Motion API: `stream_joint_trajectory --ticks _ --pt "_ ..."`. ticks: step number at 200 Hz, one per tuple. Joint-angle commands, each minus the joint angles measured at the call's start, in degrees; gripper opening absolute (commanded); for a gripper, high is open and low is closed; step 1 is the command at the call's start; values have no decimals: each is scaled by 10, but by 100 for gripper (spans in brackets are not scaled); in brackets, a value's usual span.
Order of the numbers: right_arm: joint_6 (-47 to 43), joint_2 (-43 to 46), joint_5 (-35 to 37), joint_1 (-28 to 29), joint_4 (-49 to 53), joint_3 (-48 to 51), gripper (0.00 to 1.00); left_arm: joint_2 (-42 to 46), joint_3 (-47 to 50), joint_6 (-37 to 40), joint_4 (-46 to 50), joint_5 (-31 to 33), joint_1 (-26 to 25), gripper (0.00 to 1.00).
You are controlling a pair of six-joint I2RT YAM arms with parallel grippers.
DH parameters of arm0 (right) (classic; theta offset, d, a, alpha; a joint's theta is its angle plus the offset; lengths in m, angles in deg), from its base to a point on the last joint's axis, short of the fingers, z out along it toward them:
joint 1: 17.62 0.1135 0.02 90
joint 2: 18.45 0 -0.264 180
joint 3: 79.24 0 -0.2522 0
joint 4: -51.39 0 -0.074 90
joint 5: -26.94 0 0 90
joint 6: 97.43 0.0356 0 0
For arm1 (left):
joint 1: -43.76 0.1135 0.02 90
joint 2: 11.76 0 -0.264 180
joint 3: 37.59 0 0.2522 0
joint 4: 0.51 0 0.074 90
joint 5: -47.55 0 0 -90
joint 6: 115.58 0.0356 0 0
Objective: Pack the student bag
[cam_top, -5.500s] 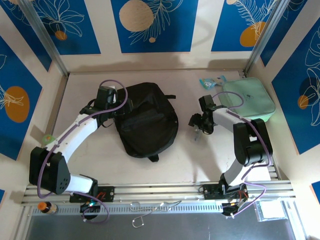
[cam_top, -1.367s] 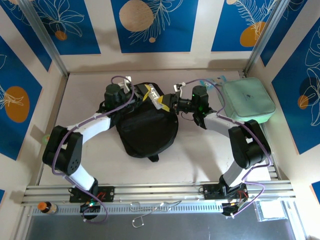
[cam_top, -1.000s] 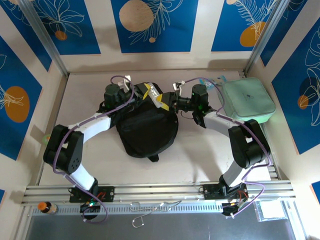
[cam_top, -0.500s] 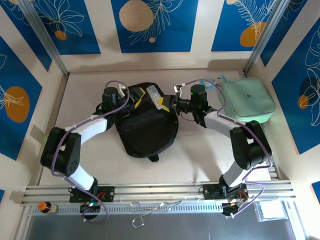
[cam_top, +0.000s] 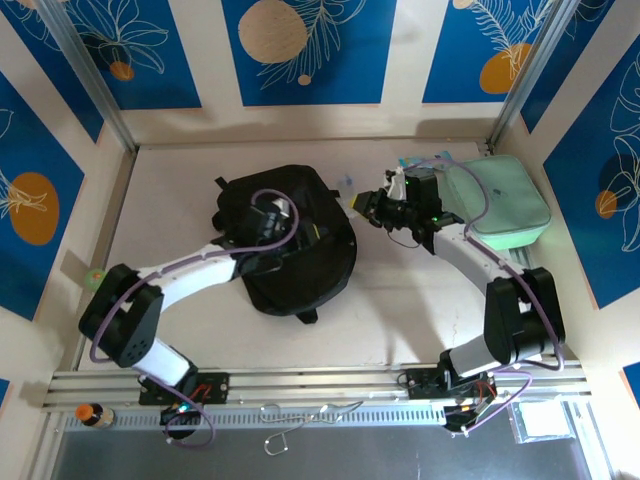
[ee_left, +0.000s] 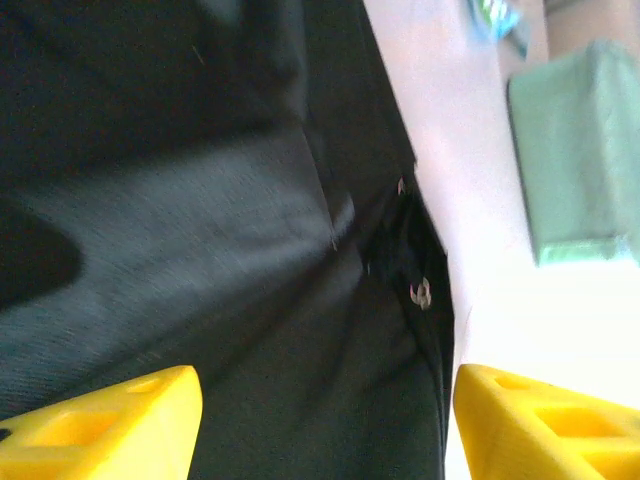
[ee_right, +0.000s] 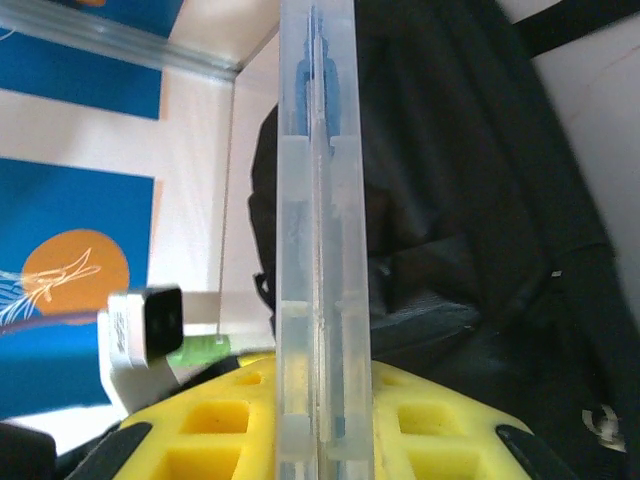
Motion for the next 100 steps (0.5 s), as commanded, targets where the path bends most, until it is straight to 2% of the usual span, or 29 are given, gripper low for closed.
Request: stream_joint_trajectory --ticks 1,36,100 --pt "-25 25 27 -12 37 5 15 -44 -22 11 4 28 -38 67" --pt "-18 33 35 -25 39 15 14 -134 -81 17 -2 7 -71 67" --pt "-18 68 53 -50 66 28 14 -282 -277 32 21 -38 -81 67"
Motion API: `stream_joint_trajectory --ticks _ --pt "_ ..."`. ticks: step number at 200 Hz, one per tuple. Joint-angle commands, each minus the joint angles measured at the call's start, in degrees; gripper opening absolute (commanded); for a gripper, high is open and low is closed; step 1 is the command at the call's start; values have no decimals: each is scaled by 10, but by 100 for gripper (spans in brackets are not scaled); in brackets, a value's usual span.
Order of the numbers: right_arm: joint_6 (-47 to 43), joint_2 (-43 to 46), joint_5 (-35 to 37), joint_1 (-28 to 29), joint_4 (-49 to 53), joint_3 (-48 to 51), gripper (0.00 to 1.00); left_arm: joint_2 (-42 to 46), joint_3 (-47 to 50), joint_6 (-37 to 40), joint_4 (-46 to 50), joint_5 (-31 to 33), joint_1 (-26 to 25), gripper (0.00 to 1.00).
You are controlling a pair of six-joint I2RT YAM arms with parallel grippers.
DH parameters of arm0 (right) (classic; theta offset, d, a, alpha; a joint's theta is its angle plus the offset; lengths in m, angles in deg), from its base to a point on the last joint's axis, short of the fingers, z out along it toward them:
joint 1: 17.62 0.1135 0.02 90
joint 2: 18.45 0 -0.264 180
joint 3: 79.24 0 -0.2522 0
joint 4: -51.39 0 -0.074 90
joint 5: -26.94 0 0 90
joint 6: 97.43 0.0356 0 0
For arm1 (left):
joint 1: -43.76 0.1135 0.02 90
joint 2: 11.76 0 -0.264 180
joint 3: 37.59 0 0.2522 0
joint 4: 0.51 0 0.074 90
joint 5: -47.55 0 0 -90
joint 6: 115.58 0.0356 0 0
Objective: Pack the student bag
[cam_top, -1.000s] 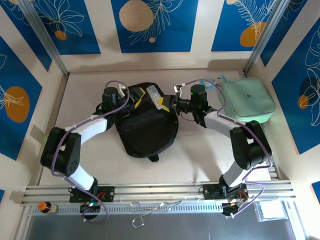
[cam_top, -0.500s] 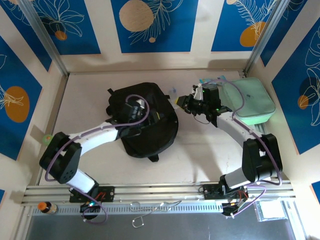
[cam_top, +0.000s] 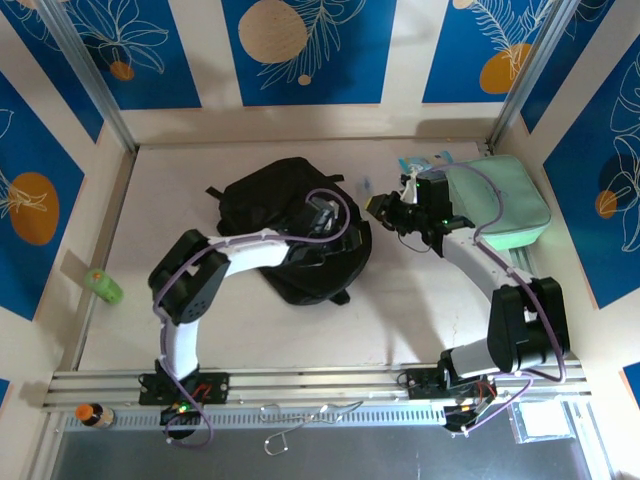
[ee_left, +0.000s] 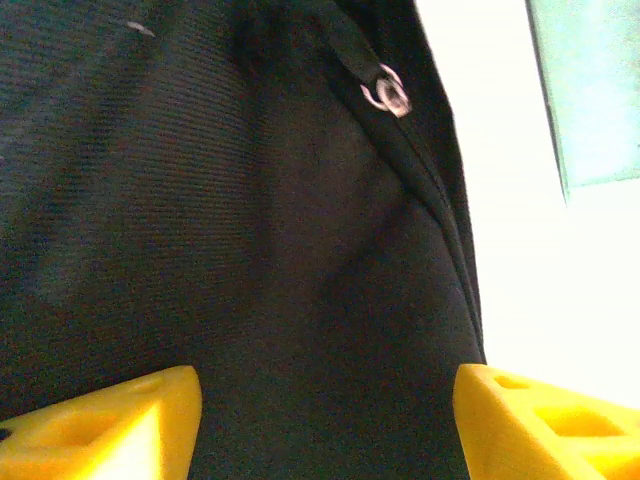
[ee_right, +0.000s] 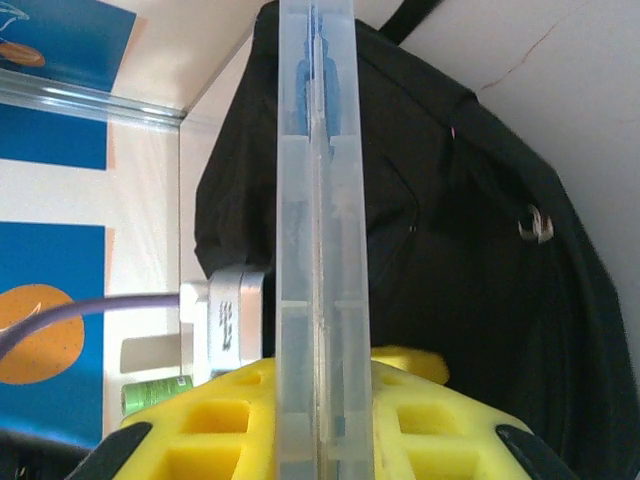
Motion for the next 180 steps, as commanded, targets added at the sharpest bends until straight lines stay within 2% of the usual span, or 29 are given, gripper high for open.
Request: stream_joint_trajectory --ticks 1,25,48,78,101,135,170,180 --pt "-10 36 11 -13 20 7 14 -34 -56 23 19 -25 -6 67" --pt "-18 53 15 -29 45 9 14 -14 -89 52 55 -27 -1 68" --pt "-26 58 12 -37 72 3 14 48 -69 87 93 -17 17 71" --pt "-26 45 -7 -34 78 -7 14 137 -10 136 143 15 69 76" --pt "-21 27 -12 -23 75 -15 14 173 23 172 175 25 112 76" --pt "-15 7 -14 -1 74 -30 13 152 3 214 252 -43 166 73" --pt "-14 -11 -15 21 78 -43 13 120 -13 244 267 -64 170 68" --pt "-11 -16 -15 26 78 -47 14 110 -19 248 272 -62 170 63"
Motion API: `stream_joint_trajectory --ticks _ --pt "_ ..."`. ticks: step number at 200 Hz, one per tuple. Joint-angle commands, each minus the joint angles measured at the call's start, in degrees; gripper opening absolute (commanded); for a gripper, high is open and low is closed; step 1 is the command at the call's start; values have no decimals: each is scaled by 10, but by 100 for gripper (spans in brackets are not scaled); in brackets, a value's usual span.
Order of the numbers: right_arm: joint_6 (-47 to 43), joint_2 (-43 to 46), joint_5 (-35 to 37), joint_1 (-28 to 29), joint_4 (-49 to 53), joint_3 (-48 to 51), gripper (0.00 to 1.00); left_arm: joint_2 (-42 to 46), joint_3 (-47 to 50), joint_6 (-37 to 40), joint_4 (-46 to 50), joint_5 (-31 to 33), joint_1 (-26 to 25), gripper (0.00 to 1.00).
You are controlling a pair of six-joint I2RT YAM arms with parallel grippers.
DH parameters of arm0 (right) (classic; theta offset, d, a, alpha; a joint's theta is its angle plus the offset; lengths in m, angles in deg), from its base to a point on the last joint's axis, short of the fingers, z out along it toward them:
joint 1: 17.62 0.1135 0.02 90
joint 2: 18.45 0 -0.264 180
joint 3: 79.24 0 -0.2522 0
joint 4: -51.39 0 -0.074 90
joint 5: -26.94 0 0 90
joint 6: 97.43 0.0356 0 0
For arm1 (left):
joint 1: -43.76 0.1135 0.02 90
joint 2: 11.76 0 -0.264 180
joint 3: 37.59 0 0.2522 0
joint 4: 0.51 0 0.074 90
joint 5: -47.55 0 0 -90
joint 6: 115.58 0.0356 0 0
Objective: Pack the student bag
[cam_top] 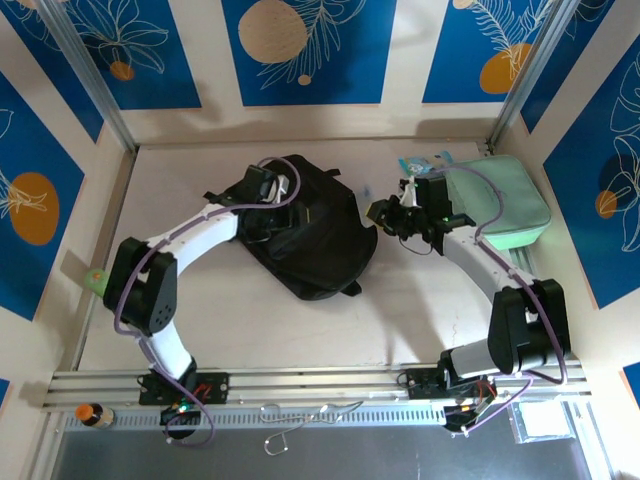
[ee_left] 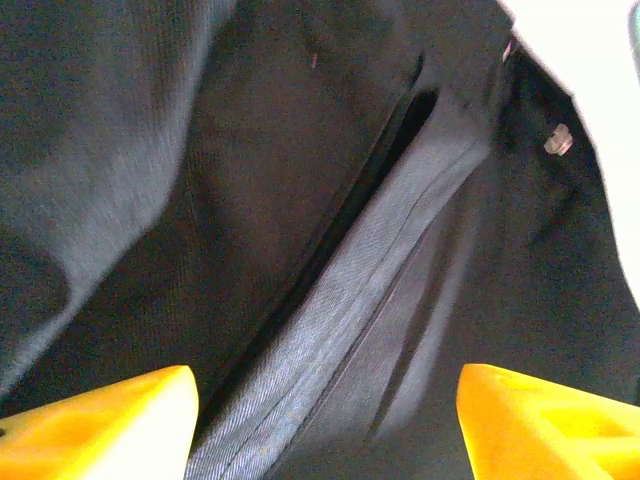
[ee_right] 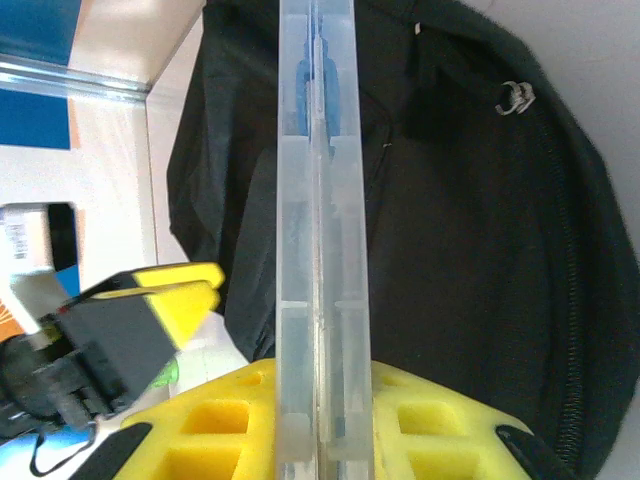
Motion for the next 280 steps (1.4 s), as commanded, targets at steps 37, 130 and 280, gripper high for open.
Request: stream_joint_trajectory --ticks 37,130,280 --pt "6 -26 -22 29 6 -39 14 -33 -44 51 49 -57 -2 52" --pt "18 -107 -99 80 14 -107 13 -14 -17 93 32 -97 -21 30" --pt "28 -158 -71 106 115 -108 6 2 13 98 25 -30 -49 19"
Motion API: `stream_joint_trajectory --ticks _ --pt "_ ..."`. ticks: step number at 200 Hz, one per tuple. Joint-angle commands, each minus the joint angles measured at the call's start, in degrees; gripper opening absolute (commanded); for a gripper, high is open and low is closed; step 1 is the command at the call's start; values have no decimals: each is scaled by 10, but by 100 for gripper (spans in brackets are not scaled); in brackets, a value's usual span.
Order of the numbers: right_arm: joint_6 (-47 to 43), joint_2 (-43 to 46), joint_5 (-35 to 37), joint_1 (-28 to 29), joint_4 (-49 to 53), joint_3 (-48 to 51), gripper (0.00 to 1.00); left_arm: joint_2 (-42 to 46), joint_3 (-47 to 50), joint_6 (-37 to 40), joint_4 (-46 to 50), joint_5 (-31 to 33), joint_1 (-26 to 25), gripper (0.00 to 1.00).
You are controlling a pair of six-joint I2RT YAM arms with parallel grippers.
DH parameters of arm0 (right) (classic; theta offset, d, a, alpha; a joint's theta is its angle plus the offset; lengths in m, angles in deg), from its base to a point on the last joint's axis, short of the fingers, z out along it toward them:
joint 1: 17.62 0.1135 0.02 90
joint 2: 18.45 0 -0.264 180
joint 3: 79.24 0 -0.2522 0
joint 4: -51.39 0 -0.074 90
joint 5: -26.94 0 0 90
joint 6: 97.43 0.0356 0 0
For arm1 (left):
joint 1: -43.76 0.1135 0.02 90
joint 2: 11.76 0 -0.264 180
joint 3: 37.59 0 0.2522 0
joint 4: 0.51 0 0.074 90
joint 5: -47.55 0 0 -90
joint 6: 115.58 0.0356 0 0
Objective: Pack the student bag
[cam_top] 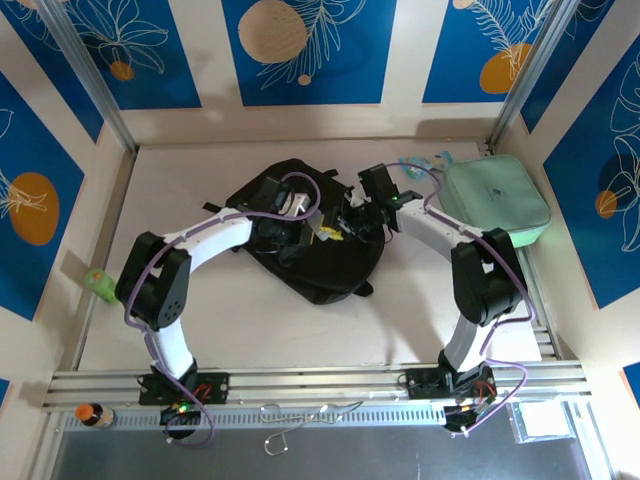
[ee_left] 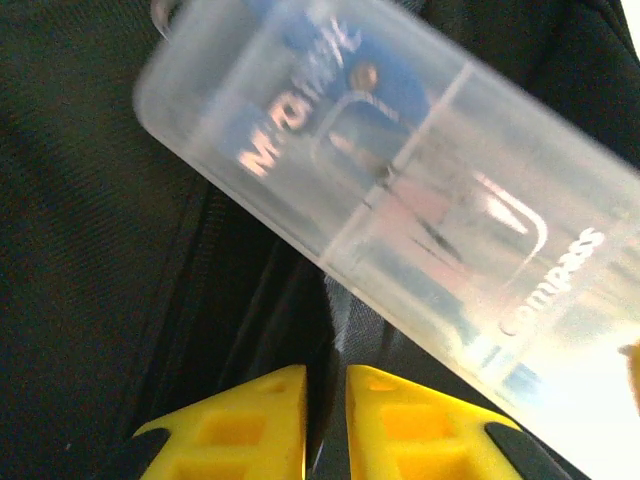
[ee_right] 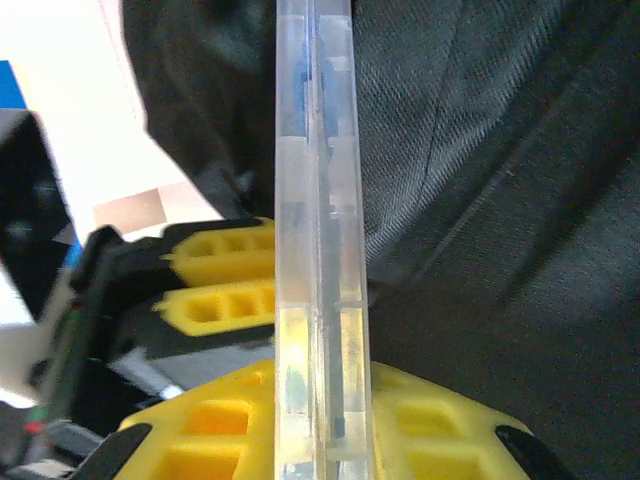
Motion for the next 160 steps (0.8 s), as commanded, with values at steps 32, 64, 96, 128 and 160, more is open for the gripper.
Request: stream_joint_trajectory --ticks 32,64,96,128,160 --pt "-8 36 8 -18 9 82 6 26 -5 16 21 32 -6 22" --pt "10 18 10 -18 0 87 6 36 -17 4 19 69 -6 24" --pt "26 -11 13 -16 -1 54 6 49 -16 -14 17 117 -2 27" --pt "18 -9 26 -14 25 38 6 34 -33 -19 42 138 0 35" --pt "-1 6 63 -15 72 54 6 -10 -74 -41 69 135 0 44"
